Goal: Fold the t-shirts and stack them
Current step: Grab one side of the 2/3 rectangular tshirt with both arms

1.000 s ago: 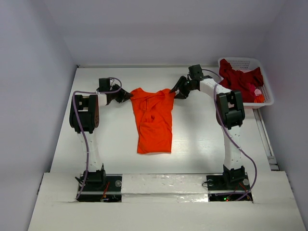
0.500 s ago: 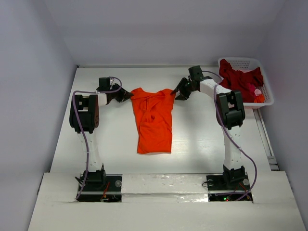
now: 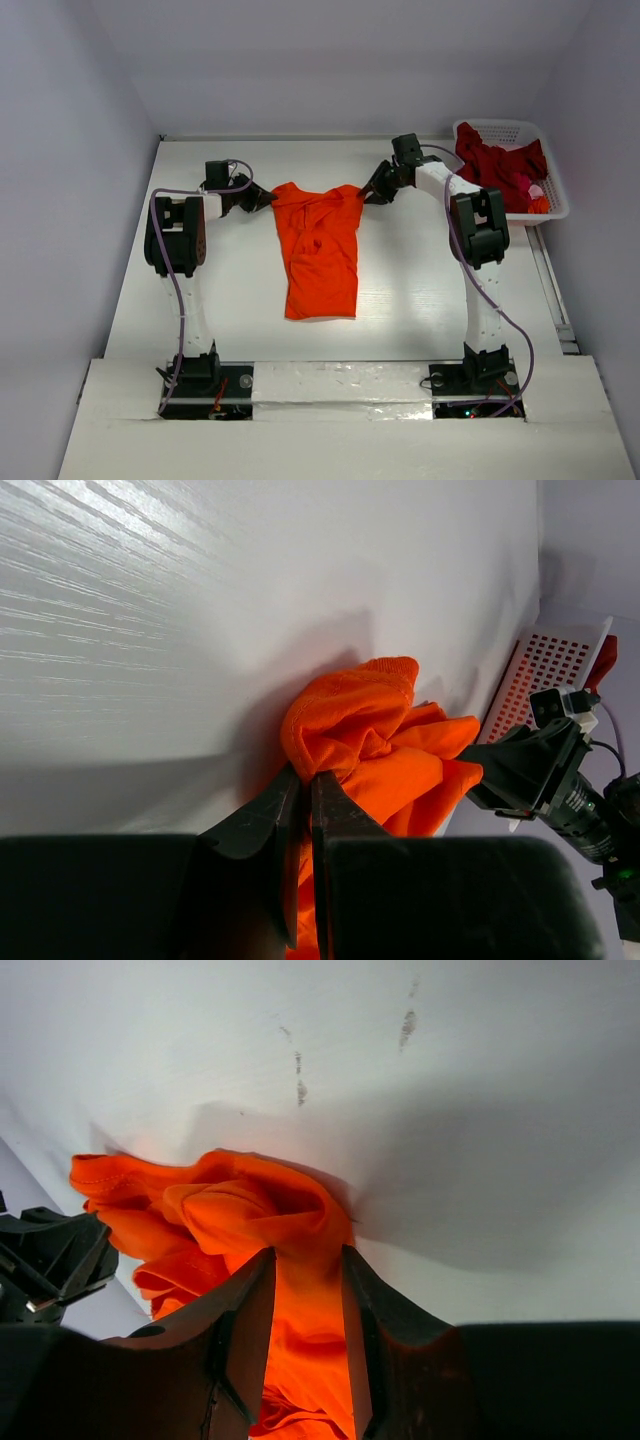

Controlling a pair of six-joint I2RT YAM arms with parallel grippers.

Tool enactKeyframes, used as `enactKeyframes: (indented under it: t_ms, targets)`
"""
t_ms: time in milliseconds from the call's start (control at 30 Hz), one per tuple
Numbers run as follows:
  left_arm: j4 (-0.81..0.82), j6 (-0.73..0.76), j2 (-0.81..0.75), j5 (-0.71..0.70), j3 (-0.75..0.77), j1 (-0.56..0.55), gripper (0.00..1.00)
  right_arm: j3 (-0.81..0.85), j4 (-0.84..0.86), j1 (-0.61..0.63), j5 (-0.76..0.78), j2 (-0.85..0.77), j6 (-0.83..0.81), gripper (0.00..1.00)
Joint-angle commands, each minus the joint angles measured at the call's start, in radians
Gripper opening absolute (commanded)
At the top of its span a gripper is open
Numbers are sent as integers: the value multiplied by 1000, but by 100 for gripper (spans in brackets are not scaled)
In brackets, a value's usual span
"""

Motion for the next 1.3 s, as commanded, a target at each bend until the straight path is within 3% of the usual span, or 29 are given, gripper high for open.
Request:
enactKeyframes:
  t_ms: [0,267,1100,1267]
  targets:
    - [1,-3,-85,22,28,2,2,62,-8,10,4,4,-10,38]
    - [-2,-3,-91,23,33,2,2,114,-41,10,12,29,-33,39]
    - [-13,-6,-100,32,48,2,2,51,-40,28,20,-8,10,39]
    - [-18,-5,-103,31,54,2,2,55,-45,28,24,-5,12,26]
